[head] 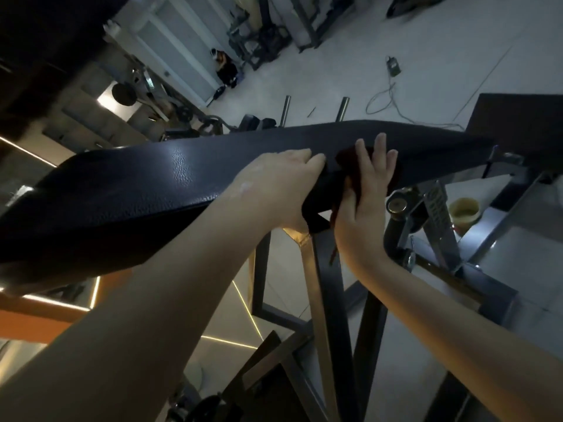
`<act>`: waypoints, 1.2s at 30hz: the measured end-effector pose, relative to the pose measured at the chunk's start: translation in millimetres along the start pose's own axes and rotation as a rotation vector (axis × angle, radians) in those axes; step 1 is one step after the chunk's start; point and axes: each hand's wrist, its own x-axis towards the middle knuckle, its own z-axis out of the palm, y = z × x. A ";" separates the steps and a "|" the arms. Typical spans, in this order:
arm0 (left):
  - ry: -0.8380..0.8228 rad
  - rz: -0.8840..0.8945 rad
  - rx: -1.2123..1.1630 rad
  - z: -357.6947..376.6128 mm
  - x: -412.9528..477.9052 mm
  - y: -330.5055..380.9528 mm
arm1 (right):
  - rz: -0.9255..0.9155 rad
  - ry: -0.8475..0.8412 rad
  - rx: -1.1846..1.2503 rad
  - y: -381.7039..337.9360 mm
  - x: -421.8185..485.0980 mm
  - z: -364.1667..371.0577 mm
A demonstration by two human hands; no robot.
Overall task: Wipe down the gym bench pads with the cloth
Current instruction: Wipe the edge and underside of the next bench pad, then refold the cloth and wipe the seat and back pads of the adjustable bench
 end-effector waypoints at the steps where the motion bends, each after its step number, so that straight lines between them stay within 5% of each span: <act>1: -0.009 0.018 -0.019 -6.1 -2.9 3.9 | 0.009 -0.038 -0.010 1.2 4.1 -6.8; 8: 0.026 0.001 -0.702 -38.8 38.1 35.1 | 0.082 -0.192 -0.086 -10.7 26.0 -62.7; 19: 0.126 0.041 -1.765 -157.3 159.6 110.6 | -0.289 -0.330 -0.355 -46.6 201.6 -202.7; 26: 0.201 0.289 -2.062 -274.0 250.7 153.7 | -0.344 -0.433 -0.469 -99.8 342.2 -302.3; 36: 0.318 0.486 -1.989 -408.5 365.9 181.6 | -0.396 -0.437 -0.928 -142.2 504.7 -441.3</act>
